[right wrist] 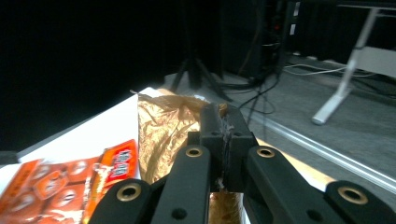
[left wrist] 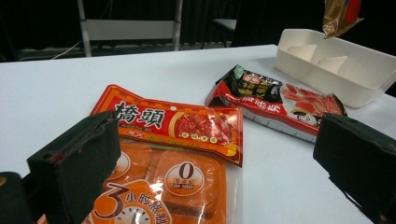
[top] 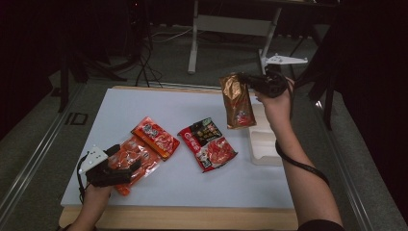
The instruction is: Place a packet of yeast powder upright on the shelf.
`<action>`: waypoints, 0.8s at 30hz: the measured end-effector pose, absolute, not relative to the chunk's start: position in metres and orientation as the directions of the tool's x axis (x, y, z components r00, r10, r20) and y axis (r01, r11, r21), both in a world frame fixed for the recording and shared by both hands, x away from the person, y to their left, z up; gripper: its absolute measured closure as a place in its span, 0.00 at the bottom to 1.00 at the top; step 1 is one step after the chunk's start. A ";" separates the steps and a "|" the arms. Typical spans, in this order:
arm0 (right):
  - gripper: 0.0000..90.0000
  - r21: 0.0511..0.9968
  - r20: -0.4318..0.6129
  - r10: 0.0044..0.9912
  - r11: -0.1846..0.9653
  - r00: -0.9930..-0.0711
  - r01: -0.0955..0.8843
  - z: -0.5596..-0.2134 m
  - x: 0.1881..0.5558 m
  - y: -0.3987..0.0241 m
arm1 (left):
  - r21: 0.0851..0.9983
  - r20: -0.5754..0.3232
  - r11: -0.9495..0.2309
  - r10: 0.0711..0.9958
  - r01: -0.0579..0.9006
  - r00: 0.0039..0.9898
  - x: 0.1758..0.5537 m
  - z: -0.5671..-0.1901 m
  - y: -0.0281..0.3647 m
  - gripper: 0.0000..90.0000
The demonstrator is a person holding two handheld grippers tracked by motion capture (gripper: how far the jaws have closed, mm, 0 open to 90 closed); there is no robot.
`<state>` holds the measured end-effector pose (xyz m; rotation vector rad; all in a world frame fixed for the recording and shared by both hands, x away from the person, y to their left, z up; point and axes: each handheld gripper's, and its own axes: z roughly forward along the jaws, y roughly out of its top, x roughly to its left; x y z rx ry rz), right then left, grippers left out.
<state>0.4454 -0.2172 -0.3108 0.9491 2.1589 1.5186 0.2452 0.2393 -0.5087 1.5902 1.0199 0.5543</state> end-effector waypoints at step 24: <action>0.99 0.934 0.133 0.821 0.083 -0.555 0.347 -0.314 0.505 -0.293 | 0.946 -0.164 -0.016 0.839 0.325 0.518 0.245 -0.509 0.239 0.01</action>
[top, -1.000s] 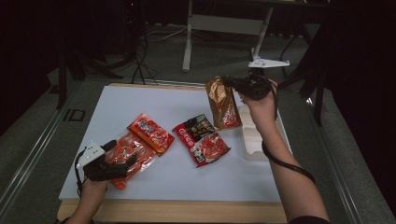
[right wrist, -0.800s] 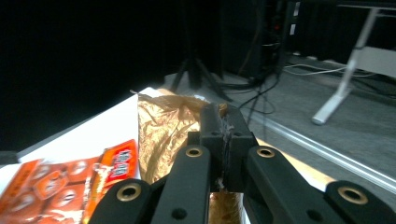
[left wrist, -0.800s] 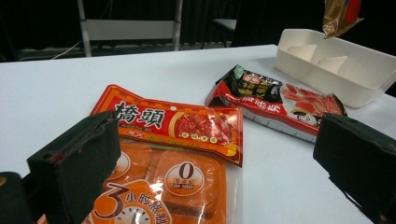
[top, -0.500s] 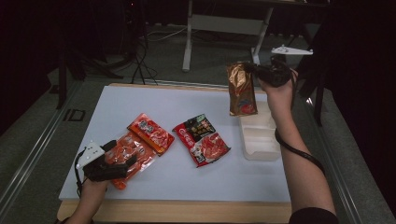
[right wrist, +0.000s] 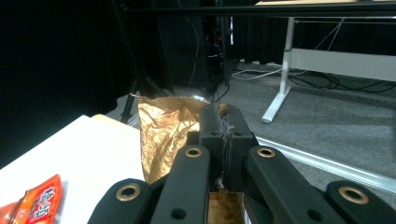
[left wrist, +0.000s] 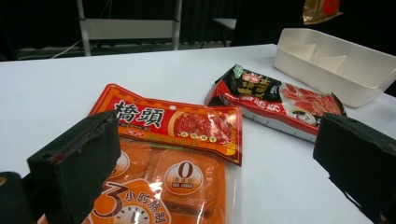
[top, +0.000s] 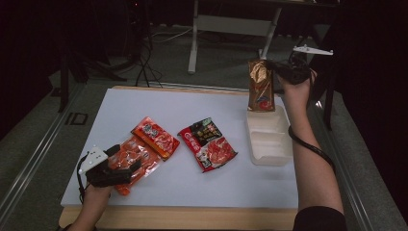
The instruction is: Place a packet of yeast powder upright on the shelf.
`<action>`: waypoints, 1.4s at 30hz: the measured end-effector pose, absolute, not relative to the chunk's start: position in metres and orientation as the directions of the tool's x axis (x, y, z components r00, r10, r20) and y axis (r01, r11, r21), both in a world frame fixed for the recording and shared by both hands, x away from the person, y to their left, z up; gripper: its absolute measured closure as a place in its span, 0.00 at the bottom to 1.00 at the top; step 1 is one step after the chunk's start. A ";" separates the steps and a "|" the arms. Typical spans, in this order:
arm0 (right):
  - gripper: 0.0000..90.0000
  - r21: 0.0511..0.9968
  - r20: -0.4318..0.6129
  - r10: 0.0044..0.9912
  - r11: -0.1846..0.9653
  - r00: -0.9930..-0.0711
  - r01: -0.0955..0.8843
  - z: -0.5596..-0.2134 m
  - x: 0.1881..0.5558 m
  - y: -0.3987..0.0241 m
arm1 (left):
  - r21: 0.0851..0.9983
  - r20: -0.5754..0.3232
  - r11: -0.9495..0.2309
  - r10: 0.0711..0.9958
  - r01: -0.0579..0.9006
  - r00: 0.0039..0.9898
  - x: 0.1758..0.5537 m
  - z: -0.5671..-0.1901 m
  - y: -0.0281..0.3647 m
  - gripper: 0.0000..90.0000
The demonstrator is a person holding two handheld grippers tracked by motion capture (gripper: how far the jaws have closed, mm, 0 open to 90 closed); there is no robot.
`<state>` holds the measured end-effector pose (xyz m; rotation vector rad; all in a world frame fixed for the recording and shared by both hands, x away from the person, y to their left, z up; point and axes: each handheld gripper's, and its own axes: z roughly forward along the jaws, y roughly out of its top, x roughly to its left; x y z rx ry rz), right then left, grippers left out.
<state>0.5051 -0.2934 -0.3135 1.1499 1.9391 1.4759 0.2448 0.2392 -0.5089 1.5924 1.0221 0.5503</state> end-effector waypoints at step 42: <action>0.97 0.876 0.209 0.851 0.055 -0.481 0.478 -0.407 0.535 -0.324 | 0.941 -0.184 0.000 0.840 0.340 0.510 0.245 -0.510 0.241 0.01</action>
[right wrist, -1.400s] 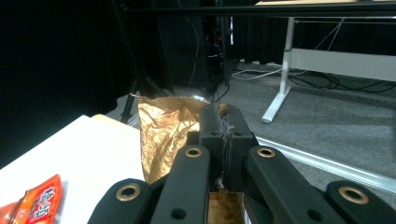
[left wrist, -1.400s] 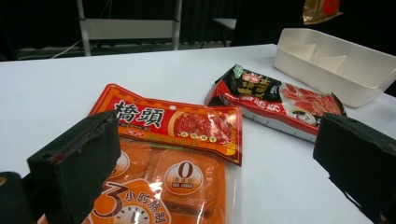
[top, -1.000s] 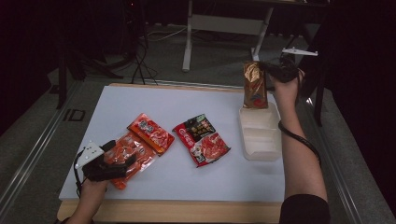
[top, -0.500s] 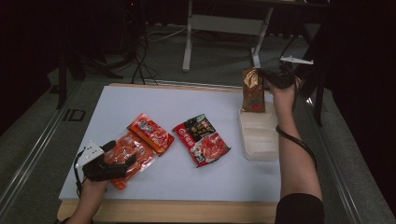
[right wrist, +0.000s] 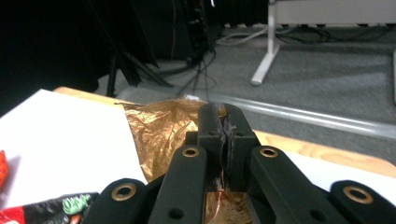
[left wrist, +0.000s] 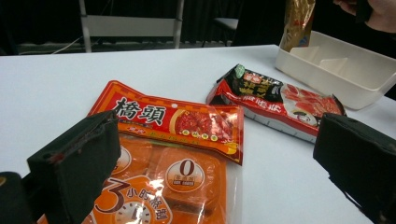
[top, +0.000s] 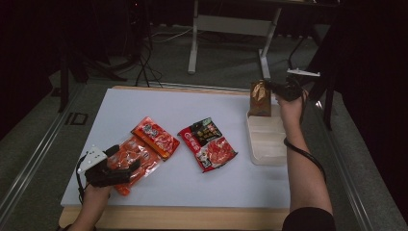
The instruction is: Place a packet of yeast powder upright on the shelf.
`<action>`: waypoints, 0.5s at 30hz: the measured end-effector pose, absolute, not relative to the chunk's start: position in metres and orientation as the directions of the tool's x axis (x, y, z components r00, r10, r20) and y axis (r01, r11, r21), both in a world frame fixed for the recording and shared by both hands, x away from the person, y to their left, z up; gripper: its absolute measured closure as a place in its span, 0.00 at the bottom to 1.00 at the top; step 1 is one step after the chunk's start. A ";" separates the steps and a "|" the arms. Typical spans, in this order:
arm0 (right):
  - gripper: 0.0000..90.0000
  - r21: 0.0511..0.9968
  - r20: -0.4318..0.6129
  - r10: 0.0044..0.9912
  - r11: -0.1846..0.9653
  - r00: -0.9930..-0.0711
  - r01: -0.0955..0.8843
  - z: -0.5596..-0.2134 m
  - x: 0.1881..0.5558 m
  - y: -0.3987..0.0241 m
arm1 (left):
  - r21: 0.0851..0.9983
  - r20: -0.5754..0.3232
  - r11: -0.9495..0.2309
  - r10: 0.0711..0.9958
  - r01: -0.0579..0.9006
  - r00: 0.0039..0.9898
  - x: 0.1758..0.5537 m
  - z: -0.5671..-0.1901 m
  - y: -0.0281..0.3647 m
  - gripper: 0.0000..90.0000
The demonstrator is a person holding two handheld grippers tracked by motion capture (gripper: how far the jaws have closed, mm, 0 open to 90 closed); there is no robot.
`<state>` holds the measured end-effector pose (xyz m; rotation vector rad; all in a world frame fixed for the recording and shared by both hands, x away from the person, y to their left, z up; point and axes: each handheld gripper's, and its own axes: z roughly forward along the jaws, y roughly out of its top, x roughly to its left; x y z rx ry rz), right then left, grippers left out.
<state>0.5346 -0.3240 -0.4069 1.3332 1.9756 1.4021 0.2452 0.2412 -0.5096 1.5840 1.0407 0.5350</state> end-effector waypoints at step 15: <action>0.94 0.856 0.205 0.893 0.035 -0.401 0.516 -0.415 0.522 -0.347 | 0.940 -0.179 -0.008 0.841 0.341 0.511 0.246 -0.510 0.240 0.01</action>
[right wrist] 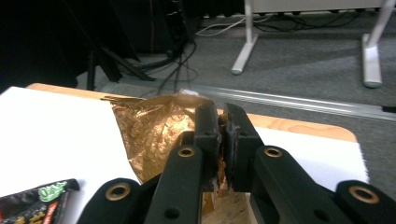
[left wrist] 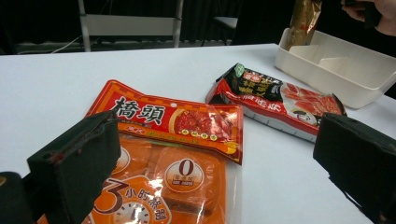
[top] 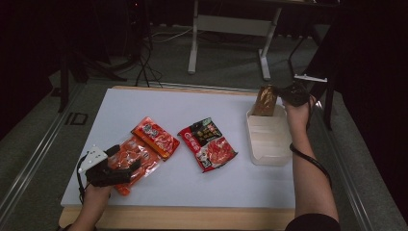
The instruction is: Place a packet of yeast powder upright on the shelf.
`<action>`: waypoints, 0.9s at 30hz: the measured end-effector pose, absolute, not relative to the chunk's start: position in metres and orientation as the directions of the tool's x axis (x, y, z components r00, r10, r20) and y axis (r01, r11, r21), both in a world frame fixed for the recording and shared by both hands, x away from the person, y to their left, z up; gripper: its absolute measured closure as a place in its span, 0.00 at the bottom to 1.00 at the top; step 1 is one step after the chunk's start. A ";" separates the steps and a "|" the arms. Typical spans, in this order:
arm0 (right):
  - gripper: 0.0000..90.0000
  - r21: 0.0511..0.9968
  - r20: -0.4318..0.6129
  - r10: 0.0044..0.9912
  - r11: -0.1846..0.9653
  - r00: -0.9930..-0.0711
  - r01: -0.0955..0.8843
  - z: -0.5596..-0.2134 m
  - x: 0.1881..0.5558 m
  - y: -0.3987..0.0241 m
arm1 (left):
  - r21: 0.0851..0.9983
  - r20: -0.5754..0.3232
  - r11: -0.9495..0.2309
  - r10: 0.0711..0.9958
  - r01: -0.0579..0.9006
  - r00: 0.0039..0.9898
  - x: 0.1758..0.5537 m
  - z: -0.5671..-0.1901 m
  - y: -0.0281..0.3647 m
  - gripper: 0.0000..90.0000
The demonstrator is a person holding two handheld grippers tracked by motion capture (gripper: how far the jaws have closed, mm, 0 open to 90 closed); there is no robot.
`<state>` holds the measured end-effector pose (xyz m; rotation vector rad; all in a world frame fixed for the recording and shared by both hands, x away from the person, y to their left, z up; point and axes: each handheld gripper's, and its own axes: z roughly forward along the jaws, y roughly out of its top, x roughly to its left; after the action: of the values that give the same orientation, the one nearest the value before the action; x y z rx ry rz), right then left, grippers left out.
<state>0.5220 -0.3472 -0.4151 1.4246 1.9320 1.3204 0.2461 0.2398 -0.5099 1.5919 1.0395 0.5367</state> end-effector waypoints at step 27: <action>0.15 0.909 0.173 0.879 0.031 -0.444 0.416 -0.367 0.473 -0.333 | 0.938 -0.177 -0.013 0.840 0.346 0.513 0.246 -0.510 0.239 0.01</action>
<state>0.4725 -0.3328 -0.3670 1.3096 1.8752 1.4007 0.2464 0.2385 -0.5101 1.5993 1.0395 0.5334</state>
